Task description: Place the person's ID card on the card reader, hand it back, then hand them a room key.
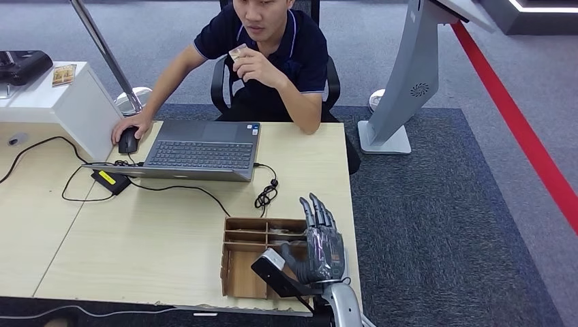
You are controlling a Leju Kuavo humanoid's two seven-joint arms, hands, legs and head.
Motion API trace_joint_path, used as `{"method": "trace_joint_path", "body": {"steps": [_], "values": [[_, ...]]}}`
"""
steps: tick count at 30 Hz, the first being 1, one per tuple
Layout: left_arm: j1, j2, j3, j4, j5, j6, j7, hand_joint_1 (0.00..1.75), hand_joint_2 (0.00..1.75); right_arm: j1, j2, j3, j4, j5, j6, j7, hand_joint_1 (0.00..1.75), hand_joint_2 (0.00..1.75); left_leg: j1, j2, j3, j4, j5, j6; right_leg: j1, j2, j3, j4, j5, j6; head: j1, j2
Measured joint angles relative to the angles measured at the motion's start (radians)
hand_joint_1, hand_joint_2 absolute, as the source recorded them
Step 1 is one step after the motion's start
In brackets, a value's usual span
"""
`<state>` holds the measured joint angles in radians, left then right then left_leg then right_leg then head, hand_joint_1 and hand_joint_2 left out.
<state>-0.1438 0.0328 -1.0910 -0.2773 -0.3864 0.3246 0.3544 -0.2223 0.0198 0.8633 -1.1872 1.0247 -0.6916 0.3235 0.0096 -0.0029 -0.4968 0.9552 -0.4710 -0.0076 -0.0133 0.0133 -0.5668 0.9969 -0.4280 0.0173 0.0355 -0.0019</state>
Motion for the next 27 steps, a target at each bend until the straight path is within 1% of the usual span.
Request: {"method": "trace_joint_path", "body": {"steps": [3, 6, 19, 27], "values": [[0.0, 0.0, 0.0, 0.0, 0.0, 0.0, 0.0, 0.0, 0.0, 0.0, 0.0, 0.0, 0.0, 0.0, 0.0, 0.0, 0.42, 1.75, 0.0, 0.0, 0.0, 0.0, 0.0, 0.0, 0.0, 0.0, 0.0, 0.0, 0.0, 0.0, 0.0, 0.0], [0.0, 0.0, 0.0, 0.0, 0.0, -0.001, 0.0, 0.0, 0.0, -0.001, 0.0, 0.0, 0.0, -0.001, 0.001, 0.0, 0.41, 1.75, 0.0, 0.0, 0.0, 0.0, 0.0, 0.0, 0.0, 0.0, 0.0, 0.0, 0.0, 0.0, 0.0, 0.0], [-0.001, 0.0, 0.0, 0.0, 0.0, -0.004, 0.0, 0.0, 0.0, -0.008, 0.0, 0.002, 0.0, -0.011, 0.007, 0.001, 0.62, 1.75, 0.0, 0.0, 0.0, 0.0, 0.0, 0.0, 0.0, 0.0, 0.0, 0.0, 0.0, 0.0, 0.0, 0.0], [-0.002, 0.0, 0.0, 0.0, 0.0, -0.004, 0.0, 0.0, 0.0, -0.009, 0.0, 0.004, -0.003, -0.025, 0.011, 0.009, 0.65, 1.75, 0.0, 0.0, 0.0, 0.0, 0.0, 0.0, 0.0, 0.0, 0.0, 0.0, 0.0, 0.0, 0.0, 0.0]]}}
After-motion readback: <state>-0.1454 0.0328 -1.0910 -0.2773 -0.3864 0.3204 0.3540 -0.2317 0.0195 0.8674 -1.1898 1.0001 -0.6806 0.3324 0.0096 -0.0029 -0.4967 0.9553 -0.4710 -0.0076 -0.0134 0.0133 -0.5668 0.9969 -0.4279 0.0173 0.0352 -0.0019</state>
